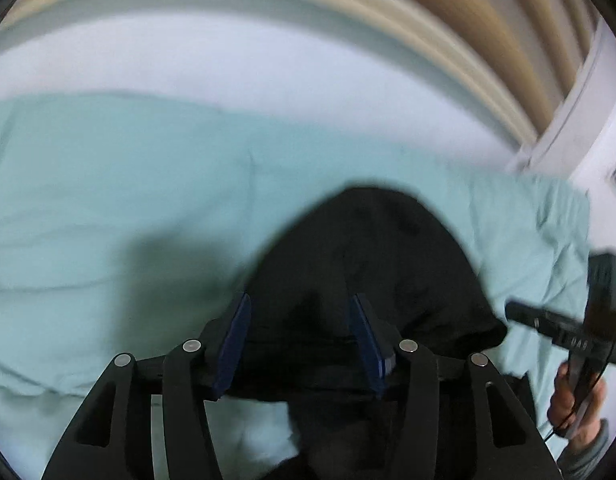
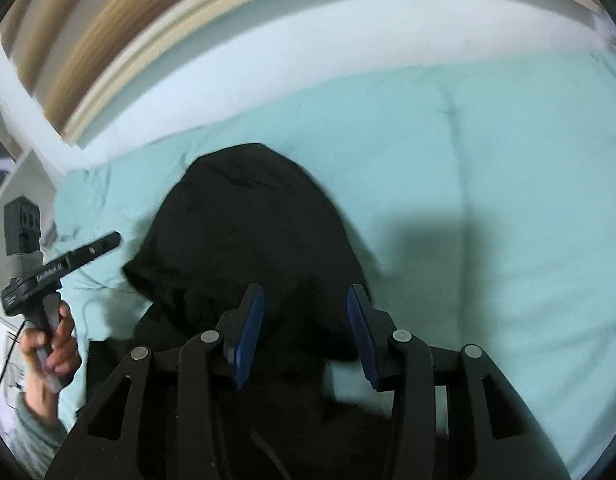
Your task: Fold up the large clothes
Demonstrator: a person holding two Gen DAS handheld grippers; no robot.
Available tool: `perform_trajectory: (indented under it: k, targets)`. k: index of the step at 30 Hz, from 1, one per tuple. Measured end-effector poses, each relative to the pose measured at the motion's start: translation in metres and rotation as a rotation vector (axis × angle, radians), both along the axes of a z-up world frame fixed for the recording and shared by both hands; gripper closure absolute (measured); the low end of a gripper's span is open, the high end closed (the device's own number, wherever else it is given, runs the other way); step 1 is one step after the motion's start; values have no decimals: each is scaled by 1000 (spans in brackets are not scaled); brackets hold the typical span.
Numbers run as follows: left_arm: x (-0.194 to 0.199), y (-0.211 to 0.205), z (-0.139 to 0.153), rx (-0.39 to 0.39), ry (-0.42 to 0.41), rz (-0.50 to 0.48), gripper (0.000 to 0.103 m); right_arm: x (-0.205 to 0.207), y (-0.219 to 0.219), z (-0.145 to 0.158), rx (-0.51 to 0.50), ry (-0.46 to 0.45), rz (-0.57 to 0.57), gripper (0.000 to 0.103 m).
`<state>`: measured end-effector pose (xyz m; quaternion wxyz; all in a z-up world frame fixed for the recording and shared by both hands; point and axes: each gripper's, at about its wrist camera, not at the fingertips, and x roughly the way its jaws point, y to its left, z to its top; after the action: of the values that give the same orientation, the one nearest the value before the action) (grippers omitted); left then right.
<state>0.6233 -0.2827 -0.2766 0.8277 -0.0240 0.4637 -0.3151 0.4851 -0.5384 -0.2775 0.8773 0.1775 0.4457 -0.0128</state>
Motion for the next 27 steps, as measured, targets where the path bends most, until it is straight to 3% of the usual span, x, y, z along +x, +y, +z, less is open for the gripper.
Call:
perform_trajectory:
  k: [3, 6, 10, 14, 17, 19, 21, 27]
  targets:
    - [3, -16, -51, 106, 71, -64, 50, 34, -1, -47, -40, 141, -6, 57]
    - [-5, -25, -73, 153, 83, -82, 50, 38, 4, -83, -107, 213, 28, 57]
    - [-5, -28, -61, 161, 72, -66, 50, 37, -4, -86, -71, 212, 3, 44]
    - [-17, -10, -17, 41, -6, -66, 48, 21, -24, -64, 62, 154, 10, 42]
    - [-11, 10, 8, -23, -60, -34, 34, 10, -43, -47, 160, 85, 28, 30]
    - [2, 22, 9, -23, -60, 9, 28, 11, -51, -46, 190, 70, 29, 29]
    - [18, 28, -2, -42, -2, 21, 28, 15, -58, -50, 201, 78, 32, 29]
    - [60, 34, -65, -224, 346, -68, 28, 42, -55, -87, 343, 155, 122, 31]
